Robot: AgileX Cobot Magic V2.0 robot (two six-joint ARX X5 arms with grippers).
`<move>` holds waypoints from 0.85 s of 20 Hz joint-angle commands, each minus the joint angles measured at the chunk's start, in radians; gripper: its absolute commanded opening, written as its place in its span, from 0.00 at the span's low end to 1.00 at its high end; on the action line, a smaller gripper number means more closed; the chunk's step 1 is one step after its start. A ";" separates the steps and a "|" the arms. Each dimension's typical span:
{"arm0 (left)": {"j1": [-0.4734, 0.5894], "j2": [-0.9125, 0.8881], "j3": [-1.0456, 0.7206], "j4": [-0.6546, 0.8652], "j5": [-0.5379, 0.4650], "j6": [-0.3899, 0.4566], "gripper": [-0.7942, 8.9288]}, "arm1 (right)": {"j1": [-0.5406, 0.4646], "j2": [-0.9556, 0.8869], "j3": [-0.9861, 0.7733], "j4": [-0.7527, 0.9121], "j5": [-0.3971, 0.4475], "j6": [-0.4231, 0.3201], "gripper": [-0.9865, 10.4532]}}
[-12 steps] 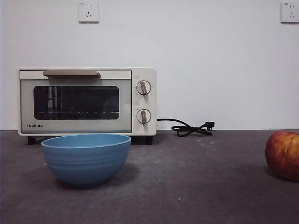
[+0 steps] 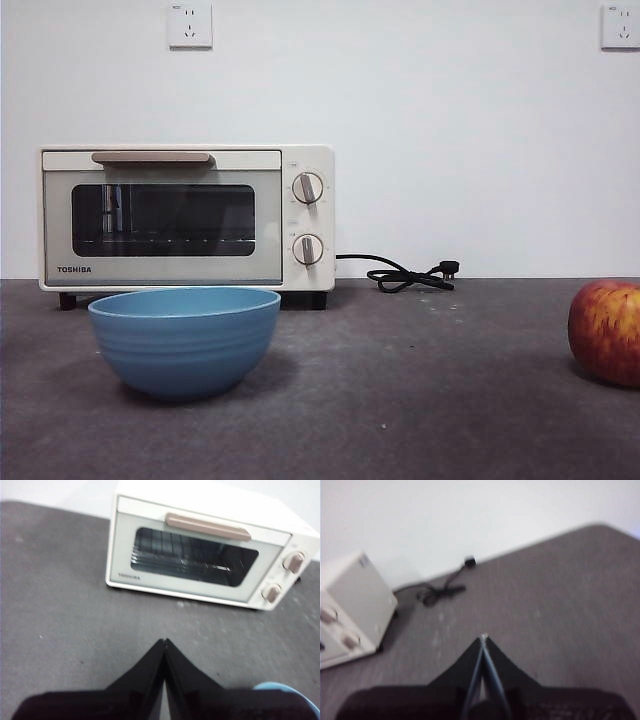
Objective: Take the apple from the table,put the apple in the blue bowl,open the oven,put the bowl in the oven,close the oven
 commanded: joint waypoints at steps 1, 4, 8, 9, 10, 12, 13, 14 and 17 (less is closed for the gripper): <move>-0.002 0.069 0.065 -0.062 0.022 -0.006 0.08 | 0.001 0.087 0.089 -0.136 -0.006 0.009 0.08; -0.002 0.146 0.138 -0.146 0.044 -0.006 0.08 | 0.001 0.185 0.177 -0.281 -0.010 0.007 0.08; -0.002 0.235 0.222 -0.261 0.094 -0.005 0.08 | 0.001 0.313 0.276 -0.428 -0.013 0.008 0.09; -0.002 0.256 0.241 -0.285 0.104 -0.006 0.08 | 0.001 0.344 0.298 -0.458 -0.021 0.007 0.09; -0.002 0.276 0.258 -0.313 0.119 -0.005 0.08 | 0.001 0.372 0.318 -0.482 -0.025 0.008 0.09; -0.002 0.316 0.286 -0.365 0.153 0.011 0.08 | 0.001 0.425 0.346 -0.502 -0.034 0.007 0.09; -0.002 0.335 0.293 -0.385 0.178 0.016 0.08 | 0.001 0.454 0.356 -0.509 -0.038 0.007 0.09; -0.002 0.350 0.294 -0.397 0.206 0.023 0.08 | 0.001 0.480 0.363 -0.518 -0.047 0.007 0.09; -0.003 0.379 0.294 -0.434 0.274 0.054 0.08 | 0.001 0.574 0.379 -0.531 -0.193 -0.078 0.09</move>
